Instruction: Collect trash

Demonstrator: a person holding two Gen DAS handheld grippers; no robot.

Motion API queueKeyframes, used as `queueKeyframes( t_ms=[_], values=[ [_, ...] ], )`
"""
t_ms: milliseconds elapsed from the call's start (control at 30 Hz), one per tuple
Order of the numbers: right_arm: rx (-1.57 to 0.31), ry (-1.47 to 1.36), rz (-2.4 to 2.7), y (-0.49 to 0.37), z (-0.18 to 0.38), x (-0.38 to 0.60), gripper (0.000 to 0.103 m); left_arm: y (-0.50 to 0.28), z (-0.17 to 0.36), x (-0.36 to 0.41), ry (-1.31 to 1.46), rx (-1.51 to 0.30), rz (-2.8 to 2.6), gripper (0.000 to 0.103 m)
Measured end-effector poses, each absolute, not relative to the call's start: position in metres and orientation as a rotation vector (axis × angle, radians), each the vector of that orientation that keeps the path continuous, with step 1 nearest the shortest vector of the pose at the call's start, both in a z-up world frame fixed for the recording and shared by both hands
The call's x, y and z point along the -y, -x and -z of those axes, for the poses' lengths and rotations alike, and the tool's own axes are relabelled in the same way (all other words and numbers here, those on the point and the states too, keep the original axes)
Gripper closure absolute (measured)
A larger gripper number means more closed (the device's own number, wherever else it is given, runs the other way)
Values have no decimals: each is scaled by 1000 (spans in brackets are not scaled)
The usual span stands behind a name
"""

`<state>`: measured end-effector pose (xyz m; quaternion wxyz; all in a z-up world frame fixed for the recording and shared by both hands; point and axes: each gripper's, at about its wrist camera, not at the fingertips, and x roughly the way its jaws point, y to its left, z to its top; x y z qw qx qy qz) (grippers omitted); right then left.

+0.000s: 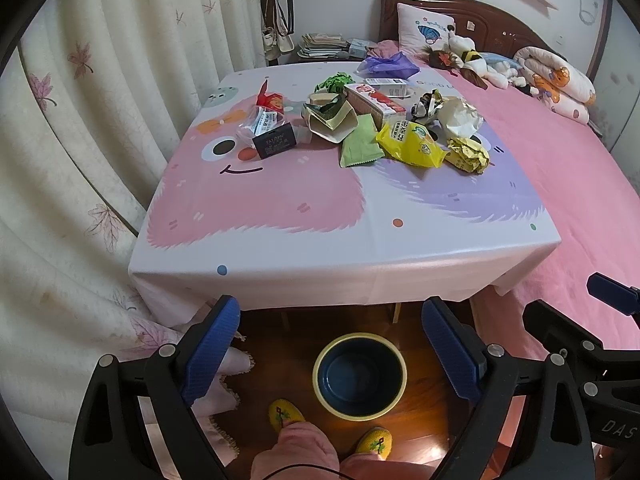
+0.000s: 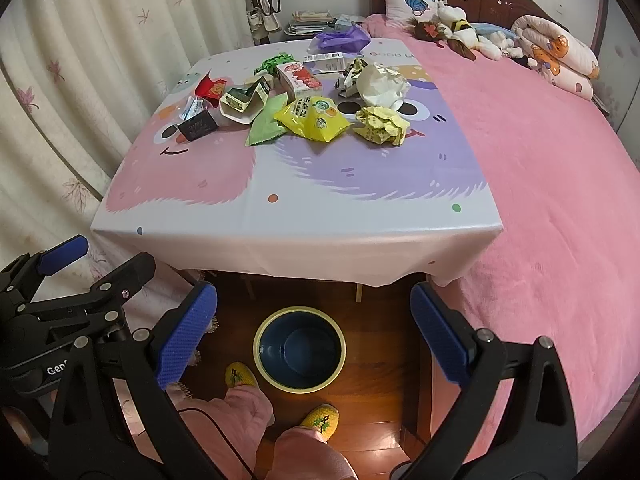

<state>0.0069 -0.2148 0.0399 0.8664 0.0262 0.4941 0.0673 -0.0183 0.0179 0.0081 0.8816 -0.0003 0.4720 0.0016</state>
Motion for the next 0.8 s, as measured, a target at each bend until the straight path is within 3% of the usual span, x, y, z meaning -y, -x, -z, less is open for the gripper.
queueKeyframes(
  t_ms=[267, 500, 800],
  values=[
    [-1035, -53, -141, -7, -40, 214, 6, 16, -8, -16, 2, -985, -2, 11],
    [-1035, -53, -141, -6, -41, 215, 7, 29, -10, -8, -14, -984, 37, 22],
    [-1025, -58, -145, -2, -40, 214, 9, 23, -15, 1, -24, -980, 36, 22]
  ],
)
